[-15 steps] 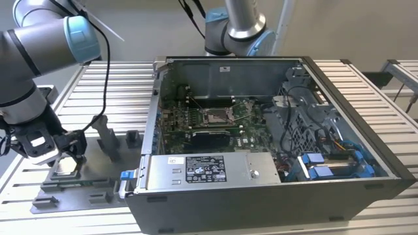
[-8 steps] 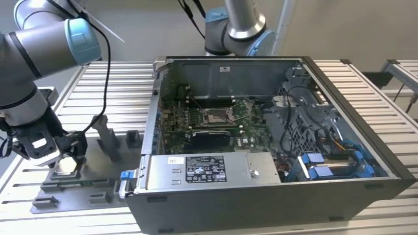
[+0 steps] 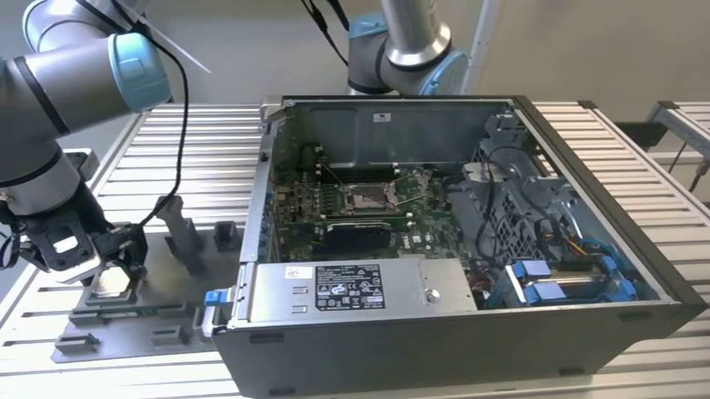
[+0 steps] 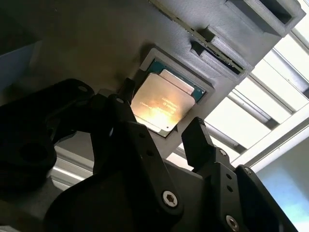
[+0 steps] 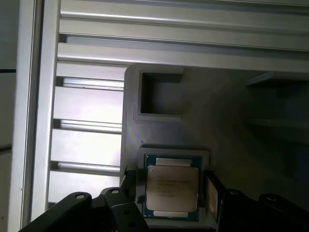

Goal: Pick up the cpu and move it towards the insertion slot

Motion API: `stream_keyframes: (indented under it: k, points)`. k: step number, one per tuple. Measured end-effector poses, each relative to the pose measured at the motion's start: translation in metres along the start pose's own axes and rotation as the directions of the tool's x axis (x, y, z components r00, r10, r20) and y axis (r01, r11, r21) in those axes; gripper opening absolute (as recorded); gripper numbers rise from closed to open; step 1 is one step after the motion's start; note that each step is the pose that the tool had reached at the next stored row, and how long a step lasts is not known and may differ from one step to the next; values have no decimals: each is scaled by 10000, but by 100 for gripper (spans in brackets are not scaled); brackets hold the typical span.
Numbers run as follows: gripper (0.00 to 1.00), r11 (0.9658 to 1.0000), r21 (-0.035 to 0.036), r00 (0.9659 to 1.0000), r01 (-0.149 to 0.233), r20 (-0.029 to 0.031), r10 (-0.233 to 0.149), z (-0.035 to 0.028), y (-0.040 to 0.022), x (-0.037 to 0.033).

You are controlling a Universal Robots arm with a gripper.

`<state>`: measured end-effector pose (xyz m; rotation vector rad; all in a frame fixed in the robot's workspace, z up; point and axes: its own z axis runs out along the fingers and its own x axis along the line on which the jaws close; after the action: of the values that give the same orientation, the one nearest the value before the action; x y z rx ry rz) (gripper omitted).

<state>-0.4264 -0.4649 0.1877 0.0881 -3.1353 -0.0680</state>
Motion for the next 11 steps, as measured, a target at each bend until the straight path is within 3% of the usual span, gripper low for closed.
stream_keyframes:
  k: [11]
  points:
    - [100,10000,2,10000,-17,2,17,29,-4,-1]
